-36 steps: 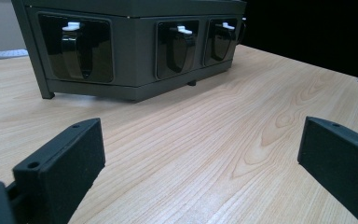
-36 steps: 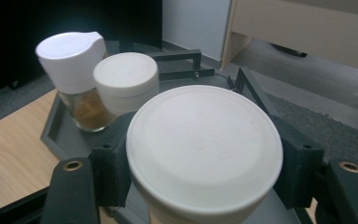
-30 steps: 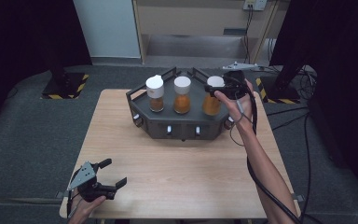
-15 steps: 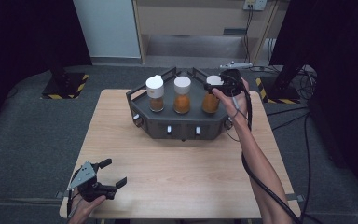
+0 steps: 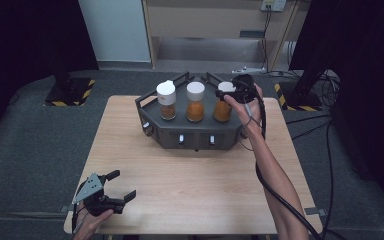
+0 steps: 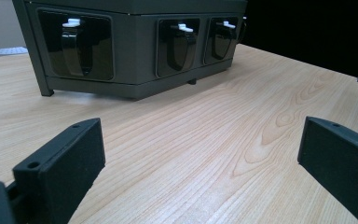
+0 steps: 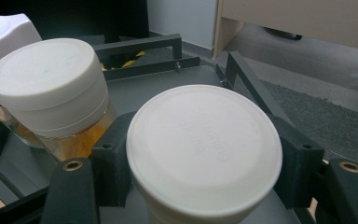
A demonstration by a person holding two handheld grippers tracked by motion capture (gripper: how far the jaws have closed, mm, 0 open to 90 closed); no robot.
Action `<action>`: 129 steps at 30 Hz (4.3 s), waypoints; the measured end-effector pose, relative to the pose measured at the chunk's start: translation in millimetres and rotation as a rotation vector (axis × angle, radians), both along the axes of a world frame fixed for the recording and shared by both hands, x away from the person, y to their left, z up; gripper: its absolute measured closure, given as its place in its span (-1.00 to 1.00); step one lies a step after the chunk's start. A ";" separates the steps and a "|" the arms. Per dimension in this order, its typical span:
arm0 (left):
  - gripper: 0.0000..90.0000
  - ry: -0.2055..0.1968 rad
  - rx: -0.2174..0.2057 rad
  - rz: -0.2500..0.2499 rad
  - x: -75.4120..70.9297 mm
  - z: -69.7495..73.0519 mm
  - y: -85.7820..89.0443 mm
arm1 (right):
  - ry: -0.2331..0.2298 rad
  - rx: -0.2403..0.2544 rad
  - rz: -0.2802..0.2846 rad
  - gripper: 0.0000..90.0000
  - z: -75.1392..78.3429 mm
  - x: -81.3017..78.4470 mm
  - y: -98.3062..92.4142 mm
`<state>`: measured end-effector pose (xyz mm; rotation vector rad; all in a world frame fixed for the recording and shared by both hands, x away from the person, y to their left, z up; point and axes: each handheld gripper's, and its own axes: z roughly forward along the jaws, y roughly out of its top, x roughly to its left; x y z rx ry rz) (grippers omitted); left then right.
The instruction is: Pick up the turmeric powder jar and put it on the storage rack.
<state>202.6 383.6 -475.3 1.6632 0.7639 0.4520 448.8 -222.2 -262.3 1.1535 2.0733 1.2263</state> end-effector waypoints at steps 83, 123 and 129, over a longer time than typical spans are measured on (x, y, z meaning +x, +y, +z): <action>-1.00 -0.003 0.012 0.010 0.8 1.5 -3.4 | -0.213 0.140 0.239 -0.86 -51.6 -198.1 -95.5; -1.00 0.001 0.021 0.007 1.0 2.1 -3.9 | -0.099 0.122 0.117 -0.83 -139.5 -257.0 -139.2; -1.00 -0.001 0.022 0.005 1.0 2.2 -4.3 | -0.100 0.122 0.104 -0.82 -149.4 -259.3 -140.2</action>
